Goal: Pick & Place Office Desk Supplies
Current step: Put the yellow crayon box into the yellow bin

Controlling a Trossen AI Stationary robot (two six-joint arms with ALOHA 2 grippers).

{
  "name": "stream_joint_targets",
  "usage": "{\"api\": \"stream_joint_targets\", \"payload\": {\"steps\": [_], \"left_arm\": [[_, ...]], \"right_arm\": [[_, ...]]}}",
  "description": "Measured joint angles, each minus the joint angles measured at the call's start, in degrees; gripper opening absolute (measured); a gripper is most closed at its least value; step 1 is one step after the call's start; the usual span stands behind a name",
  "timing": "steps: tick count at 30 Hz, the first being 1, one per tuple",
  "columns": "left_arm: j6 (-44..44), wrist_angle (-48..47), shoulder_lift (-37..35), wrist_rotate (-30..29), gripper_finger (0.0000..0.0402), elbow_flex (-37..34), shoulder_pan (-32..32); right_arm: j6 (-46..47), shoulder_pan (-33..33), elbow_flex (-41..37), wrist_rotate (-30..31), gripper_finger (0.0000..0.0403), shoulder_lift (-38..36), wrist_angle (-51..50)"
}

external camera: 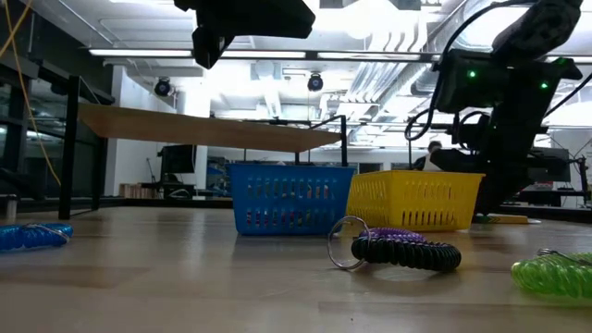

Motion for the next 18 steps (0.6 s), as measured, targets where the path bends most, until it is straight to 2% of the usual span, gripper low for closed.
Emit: {"api": "stream_joint_targets", "payload": {"steps": [11,18], "left_arm": [[0.0,0.0,0.0,0.0,0.0045,0.0,0.0],[0.0,0.0,0.0,0.0,0.0045,0.0,0.0]], "right_arm": [[6.3,7.1,0.0,-0.6,0.0080,0.1,0.7],[11.8,13.0,0.0,-3.3,0.0080,0.0,0.4]]}}
